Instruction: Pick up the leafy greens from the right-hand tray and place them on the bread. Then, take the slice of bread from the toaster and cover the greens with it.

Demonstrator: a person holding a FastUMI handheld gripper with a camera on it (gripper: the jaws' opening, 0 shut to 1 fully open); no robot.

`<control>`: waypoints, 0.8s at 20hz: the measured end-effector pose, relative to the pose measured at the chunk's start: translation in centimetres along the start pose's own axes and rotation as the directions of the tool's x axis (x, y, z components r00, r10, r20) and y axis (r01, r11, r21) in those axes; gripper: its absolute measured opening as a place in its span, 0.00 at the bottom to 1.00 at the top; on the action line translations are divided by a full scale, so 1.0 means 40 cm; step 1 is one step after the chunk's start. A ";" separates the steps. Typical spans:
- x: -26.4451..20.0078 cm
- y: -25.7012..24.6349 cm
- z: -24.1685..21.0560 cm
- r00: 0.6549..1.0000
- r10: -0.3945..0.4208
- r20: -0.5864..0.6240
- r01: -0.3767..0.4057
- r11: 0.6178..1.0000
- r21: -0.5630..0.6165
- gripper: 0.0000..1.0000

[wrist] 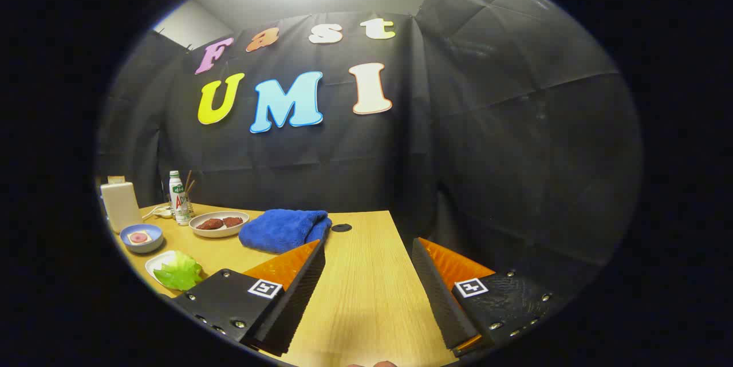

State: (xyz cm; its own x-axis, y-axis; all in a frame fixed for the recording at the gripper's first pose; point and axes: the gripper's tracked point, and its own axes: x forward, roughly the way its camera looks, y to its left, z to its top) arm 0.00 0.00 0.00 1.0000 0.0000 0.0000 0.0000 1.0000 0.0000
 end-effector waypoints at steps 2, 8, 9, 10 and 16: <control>-0.039 0.034 0.034 1.000 -0.025 -0.004 0.025 1.000 -0.007 0.95; -0.171 0.290 0.116 0.993 0.092 -0.074 -0.096 0.994 -0.058 0.95; -0.183 0.338 0.122 0.990 0.115 -0.083 -0.122 0.989 -0.085 0.95; -0.192 0.379 0.127 0.987 0.131 -0.097 -0.141 0.985 -0.101 0.95; -0.205 0.580 0.107 0.953 0.239 -0.188 -0.266 0.954 -0.138 0.95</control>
State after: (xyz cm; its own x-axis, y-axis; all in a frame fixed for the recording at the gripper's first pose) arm -8.21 23.19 4.30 0.9527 0.2387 -0.1881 -0.2662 0.9540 -0.1377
